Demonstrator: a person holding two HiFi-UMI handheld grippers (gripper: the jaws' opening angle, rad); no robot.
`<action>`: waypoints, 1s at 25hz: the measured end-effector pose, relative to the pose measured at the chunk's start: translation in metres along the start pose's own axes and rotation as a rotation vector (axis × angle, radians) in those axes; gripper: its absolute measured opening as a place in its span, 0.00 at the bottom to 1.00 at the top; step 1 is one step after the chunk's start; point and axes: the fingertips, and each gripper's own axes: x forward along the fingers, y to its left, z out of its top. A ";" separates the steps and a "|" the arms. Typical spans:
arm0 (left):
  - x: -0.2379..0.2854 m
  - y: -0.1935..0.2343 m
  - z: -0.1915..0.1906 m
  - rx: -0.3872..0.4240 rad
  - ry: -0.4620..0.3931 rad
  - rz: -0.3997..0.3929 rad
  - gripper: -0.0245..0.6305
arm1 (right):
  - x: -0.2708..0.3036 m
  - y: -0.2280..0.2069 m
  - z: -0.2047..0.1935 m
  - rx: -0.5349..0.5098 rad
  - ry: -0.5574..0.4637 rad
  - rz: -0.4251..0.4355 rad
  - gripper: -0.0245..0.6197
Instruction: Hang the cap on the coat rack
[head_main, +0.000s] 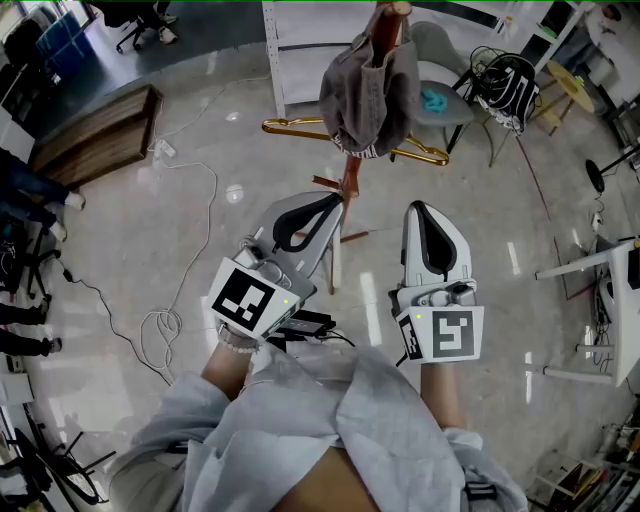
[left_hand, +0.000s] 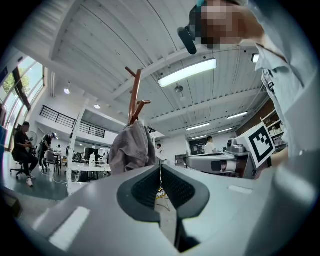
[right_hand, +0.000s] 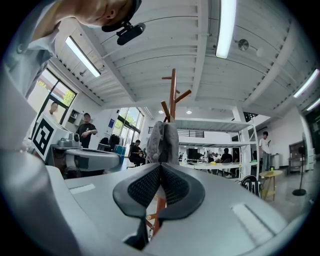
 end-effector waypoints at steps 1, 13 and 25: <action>0.000 0.000 0.000 -0.002 0.000 0.001 0.06 | 0.000 0.000 0.000 -0.001 0.001 -0.001 0.05; 0.000 0.000 -0.002 -0.003 -0.004 -0.003 0.06 | -0.002 -0.005 -0.002 -0.010 0.011 -0.010 0.05; 0.001 -0.002 -0.004 -0.016 -0.005 -0.007 0.06 | -0.004 -0.005 -0.005 -0.018 0.024 -0.013 0.05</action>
